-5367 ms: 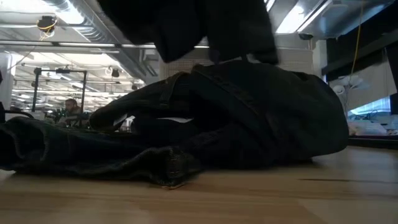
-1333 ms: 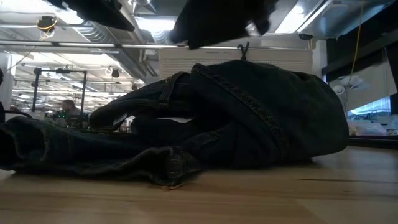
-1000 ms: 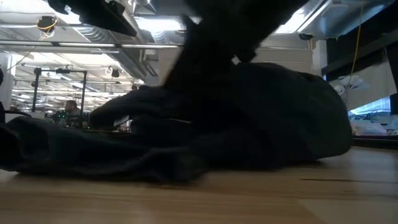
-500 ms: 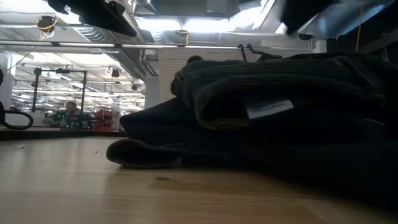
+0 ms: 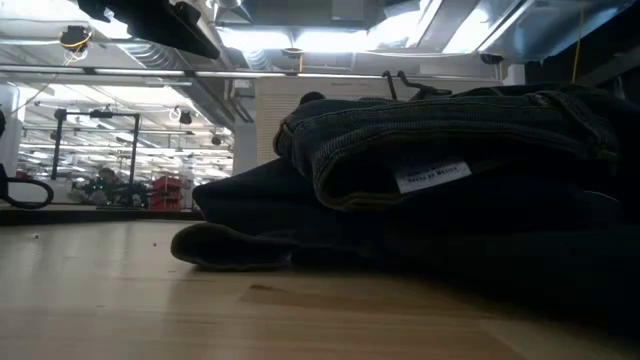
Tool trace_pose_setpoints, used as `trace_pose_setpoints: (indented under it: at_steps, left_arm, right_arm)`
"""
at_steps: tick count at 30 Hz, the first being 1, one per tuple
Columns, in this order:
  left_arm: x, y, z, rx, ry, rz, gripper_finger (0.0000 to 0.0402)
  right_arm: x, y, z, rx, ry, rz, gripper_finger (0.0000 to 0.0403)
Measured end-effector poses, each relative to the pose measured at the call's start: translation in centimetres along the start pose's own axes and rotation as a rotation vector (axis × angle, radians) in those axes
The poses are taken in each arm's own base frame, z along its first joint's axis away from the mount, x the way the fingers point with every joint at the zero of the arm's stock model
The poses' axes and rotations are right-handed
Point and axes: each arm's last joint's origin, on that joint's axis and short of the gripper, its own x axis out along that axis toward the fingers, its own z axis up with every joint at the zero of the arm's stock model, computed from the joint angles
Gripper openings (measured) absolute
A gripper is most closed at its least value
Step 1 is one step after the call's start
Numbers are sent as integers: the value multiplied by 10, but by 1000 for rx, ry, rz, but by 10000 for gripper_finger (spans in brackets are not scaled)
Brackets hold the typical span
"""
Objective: Sort clothes
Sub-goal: Put the blue pants into the white bin
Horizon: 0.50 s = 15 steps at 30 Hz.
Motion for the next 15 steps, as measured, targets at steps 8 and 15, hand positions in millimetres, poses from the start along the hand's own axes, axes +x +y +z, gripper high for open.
trace_pose_setpoints:
  at_steps: [8,15]
  left_arm:
    - [0,0,0,-6,-1,0,153]
    - [0,0,0,-14,0,0,153]
  right_arm:
    - [7,6,-5,-37,15,-4,197]
    - [9,5,-7,-47,11,-18,197]
